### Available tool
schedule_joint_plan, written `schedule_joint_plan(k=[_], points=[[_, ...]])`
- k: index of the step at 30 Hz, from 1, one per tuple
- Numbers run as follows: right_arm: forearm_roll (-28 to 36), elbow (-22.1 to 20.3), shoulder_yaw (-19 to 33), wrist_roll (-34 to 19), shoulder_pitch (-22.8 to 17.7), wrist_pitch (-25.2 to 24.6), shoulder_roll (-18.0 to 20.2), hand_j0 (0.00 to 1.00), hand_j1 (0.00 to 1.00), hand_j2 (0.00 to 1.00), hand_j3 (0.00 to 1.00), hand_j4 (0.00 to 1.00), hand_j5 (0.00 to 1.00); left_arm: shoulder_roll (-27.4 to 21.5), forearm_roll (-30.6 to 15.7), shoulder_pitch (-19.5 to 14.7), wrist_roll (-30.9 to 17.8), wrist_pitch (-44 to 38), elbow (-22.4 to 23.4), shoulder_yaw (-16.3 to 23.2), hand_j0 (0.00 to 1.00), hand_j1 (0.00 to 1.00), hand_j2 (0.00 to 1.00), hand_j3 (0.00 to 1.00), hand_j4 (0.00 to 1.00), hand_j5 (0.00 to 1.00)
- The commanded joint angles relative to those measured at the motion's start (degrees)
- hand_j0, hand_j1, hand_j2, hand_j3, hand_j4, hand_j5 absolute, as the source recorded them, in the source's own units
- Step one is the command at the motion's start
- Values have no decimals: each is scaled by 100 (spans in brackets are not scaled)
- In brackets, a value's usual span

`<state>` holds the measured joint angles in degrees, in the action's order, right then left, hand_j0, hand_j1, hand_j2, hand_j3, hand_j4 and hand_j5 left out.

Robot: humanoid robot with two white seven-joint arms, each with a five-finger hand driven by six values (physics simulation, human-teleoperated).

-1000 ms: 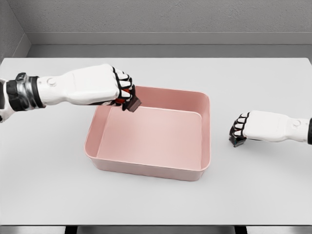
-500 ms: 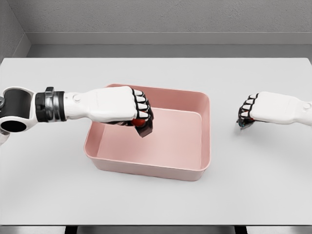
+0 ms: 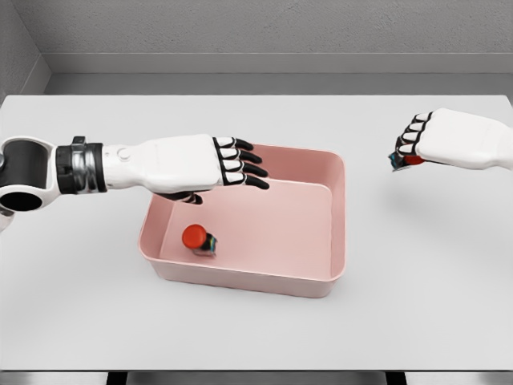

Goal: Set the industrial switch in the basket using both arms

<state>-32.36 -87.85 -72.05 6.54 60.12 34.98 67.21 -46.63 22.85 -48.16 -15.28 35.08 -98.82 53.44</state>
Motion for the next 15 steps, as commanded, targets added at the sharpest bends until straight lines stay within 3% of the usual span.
schedule_joint_plan(k=[1, 6, 9, 11, 13, 15], points=[[72, -75, 16, 5, 18, 2, 2, 48, 48, 48, 48, 48, 48, -48, -78, 0, 34, -8, -32, -18, 100, 100, 100, 100, 100, 100], [151, -154, 16, 5, 70, 2, -6, 48, 48, 48, 48, 48, 48, -153, -307, -62, 69, -8, -111, -97, 100, 100, 100, 100, 100, 100], [195, -215, 25, 5, 105, 2, -15, 48, 48, 48, 48, 48, 48, -874, -1001, -44, 446, -8, -226, -273, 100, 100, 100, 100, 100, 100], [204, -268, 25, 5, 149, 2, -41, 48, 48, 48, 48, 48, 48, -1375, -1036, -18, 860, -8, -226, -264, 100, 100, 100, 100, 100, 100], [204, -277, 25, 5, 167, 2, -68, 48, 48, 48, 48, 48, 48, -1894, -1028, 53, 877, -8, -226, -238, 100, 100, 100, 100, 100, 100], [213, -347, 25, 14, 193, 2, -77, 48, 48, 48, 48, 48, 48, -2017, -984, 123, 851, -8, -226, -185, 100, 100, 100, 100, 100, 100]])
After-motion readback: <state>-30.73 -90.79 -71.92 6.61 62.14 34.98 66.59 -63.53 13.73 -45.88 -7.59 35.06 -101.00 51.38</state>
